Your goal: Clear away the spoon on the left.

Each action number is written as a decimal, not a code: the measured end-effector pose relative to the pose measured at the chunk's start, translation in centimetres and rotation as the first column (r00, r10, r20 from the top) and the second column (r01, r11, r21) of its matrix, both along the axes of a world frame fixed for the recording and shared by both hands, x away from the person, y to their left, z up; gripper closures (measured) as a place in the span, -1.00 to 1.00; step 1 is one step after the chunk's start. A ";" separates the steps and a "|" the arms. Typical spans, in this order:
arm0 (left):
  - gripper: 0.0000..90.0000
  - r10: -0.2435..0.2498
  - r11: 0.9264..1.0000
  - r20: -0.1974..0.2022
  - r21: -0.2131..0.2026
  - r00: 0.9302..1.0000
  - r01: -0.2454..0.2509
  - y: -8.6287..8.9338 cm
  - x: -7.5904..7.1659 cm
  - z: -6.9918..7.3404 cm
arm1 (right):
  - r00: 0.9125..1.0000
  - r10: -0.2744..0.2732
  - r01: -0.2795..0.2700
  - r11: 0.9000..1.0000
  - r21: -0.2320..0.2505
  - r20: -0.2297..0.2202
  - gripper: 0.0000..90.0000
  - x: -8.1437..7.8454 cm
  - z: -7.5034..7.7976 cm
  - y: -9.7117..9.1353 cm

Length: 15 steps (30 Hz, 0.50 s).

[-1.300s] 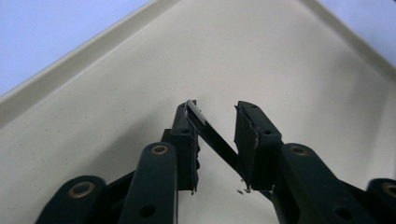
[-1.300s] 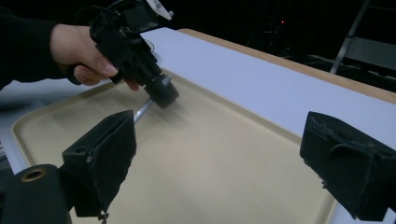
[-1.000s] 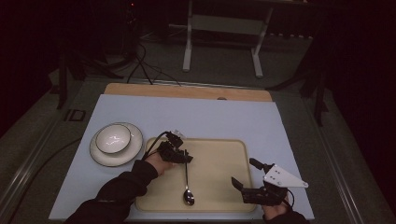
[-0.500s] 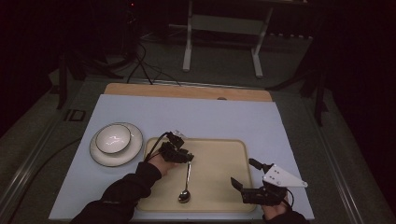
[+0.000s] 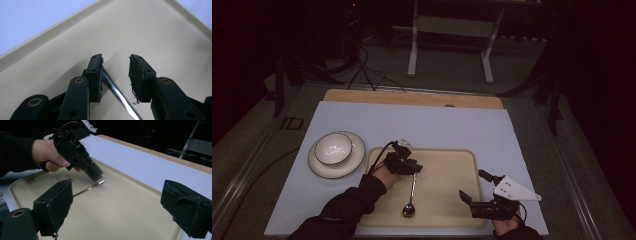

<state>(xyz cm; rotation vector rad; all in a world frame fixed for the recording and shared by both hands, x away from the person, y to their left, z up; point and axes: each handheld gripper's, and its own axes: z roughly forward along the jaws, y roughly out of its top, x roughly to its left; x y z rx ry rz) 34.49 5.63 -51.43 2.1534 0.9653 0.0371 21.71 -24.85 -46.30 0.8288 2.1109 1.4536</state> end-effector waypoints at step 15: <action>-0.71 -0.118 0.986 0.067 -0.112 0.991 0.125 -0.2 -2.7 2.4 | 1.000 -0.002 0.002 1.000 0.000 0.001 -0.76 0.0 0.0 0.0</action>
